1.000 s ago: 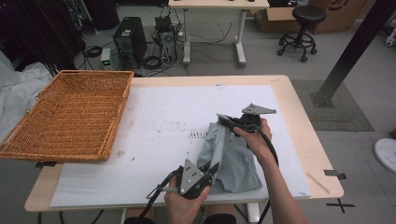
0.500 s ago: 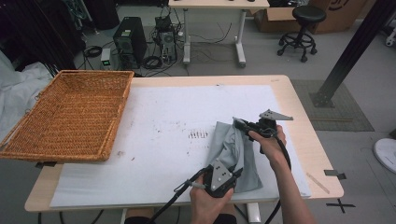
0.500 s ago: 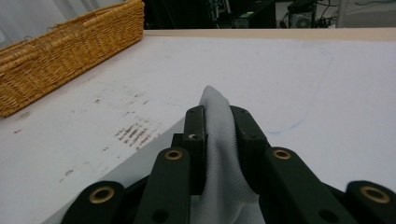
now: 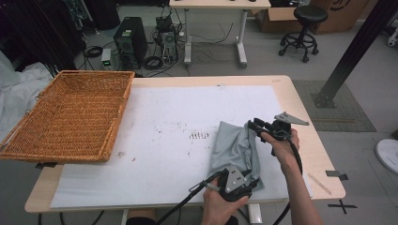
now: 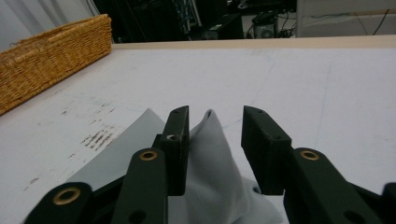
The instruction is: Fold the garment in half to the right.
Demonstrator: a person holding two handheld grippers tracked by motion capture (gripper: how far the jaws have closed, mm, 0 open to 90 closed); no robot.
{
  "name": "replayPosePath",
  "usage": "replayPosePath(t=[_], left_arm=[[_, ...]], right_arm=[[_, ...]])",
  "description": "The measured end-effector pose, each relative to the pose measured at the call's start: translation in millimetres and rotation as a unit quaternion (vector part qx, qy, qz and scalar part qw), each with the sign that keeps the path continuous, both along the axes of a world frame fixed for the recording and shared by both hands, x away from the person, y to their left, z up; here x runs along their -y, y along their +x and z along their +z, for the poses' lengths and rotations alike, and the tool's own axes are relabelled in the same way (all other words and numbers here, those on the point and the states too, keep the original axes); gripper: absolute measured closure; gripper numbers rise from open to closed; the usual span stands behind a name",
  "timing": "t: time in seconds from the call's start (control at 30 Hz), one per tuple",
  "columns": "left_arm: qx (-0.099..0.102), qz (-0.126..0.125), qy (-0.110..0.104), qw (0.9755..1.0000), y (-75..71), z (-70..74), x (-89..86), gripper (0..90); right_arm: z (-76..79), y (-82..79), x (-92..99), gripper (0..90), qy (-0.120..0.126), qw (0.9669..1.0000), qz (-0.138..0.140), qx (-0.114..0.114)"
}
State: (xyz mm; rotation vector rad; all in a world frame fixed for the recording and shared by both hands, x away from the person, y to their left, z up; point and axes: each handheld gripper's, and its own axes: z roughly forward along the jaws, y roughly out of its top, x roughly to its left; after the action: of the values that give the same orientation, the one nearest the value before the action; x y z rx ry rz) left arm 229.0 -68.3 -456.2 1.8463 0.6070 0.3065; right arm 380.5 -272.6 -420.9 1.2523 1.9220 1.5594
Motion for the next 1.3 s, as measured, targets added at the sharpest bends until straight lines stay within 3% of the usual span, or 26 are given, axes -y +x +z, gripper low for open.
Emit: replayPosePath(t=[0.13, 0.3, 0.4, 0.53, 0.77, 0.93, 1.1, 1.3], left_arm=[[0.000, -0.019, -0.014, 0.9997, -1.5, -3.4, 6.2, 50.0], [0.000, -0.032, -0.013, 0.9994, -1.7, -8.1, 10.5, 44.5], [0.005, -0.040, -0.016, 0.9990, -4.2, -8.2, 11.2, 41.9], [0.006, -0.052, -0.030, 0.9982, -7.3, -6.7, 10.7, 40.5], [0.002, -0.078, -0.042, 0.9960, -12.4, -10.5, 15.3, 40.2], [-0.006, -0.093, -0.039, 0.9948, -13.0, -13.8, 17.0, 40.2], [-0.005, -0.102, -0.041, 0.9939, -15.5, -11.9, 15.3, 39.8], [0.016, -0.094, -0.062, 0.9935, -16.9, 7.5, -2.3, 37.9]], right_arm=[[5.5, -5.5, 3.8, 58.8, -0.002, 0.9999, -0.003, 0.015], [6.5, -13.0, -6.4, 54.2, -0.004, 0.9990, 0.019, 0.039], [1.9, -12.7, -11.2, 53.9, -0.033, 0.9987, 0.025, 0.031], [-9.2, -9.3, -4.8, 54.2, -0.046, 0.9989, -0.003, 0.002], [-25.0, -11.8, 11.4, 52.9, -0.024, 0.9985, -0.043, -0.025], [-26.5, -15.4, 18.1, 49.0, -0.023, 0.9978, -0.057, -0.026], [-26.0, -18.4, 26.5, 45.0, -0.037, 0.9962, -0.073, -0.031], [-27.1, -24.1, 36.7, 39.0, -0.036, 0.9947, -0.092, -0.029]])
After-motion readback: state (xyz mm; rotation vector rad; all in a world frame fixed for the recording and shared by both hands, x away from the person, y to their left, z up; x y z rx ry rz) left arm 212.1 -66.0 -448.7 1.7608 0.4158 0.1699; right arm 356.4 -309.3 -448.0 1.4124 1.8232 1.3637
